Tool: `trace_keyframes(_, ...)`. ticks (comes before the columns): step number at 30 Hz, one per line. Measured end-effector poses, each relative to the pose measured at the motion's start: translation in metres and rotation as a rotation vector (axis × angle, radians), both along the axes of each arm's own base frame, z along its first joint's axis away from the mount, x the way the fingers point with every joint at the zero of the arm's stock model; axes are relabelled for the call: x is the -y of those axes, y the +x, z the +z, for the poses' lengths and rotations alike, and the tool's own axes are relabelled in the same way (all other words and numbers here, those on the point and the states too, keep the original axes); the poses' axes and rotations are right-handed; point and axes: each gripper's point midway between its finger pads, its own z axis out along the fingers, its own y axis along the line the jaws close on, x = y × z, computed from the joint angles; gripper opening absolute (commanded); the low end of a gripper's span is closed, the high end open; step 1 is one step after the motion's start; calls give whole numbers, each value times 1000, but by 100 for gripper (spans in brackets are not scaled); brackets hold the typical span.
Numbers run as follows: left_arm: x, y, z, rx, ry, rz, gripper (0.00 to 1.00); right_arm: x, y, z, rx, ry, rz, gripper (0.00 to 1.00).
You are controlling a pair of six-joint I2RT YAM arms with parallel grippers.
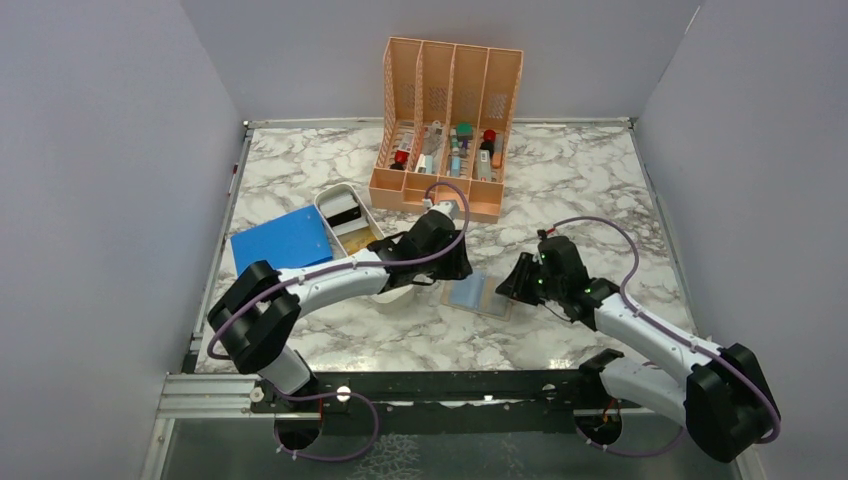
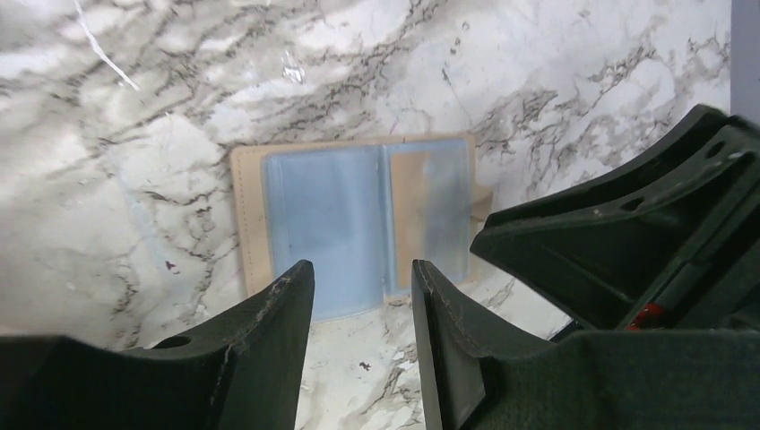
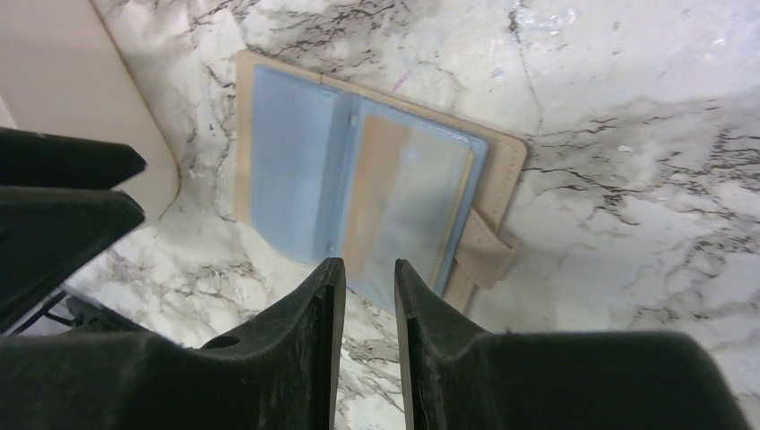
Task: Put the credit cards into the card holder
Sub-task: Turn over the card slot in the card holder, then pick up the credit card from the storage box.
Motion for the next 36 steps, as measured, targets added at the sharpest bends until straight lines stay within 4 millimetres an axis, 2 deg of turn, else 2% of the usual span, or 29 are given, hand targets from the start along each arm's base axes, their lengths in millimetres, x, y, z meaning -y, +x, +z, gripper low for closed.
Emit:
trace_keyframes(5,-18,20,19,53,48,30,47,-7,-3,3,3,28,45,33)
trace_keyframes(9,-54,49,27,99,149,65,47,-9,-4,6,19,33,73,33)
trace_keyframes(13,-102,78,50,201,287,93,47,-10,-4,11,45,34,95,34)
trace_keyframes(17,-137,94,80,352,428,49,48,-10,-4,14,64,32,112,34)
trace_keyframes(19,-150,95,87,417,516,-16,51,-10,-5,14,65,31,119,34)
trace_keyframes(22,-161,96,84,480,630,-117,52,-11,-6,14,67,31,132,34)
trace_keyframes(25,-173,97,72,499,736,-207,52,-12,-7,14,68,32,142,34)
trace_keyframes(28,-190,108,62,508,829,-258,54,-12,-7,15,67,29,147,34)
trace_keyframes(33,-222,129,48,510,939,-314,64,-11,-8,15,63,22,152,34)
trace_keyframes(36,-236,136,34,498,996,-361,75,-11,-9,14,59,20,152,34)
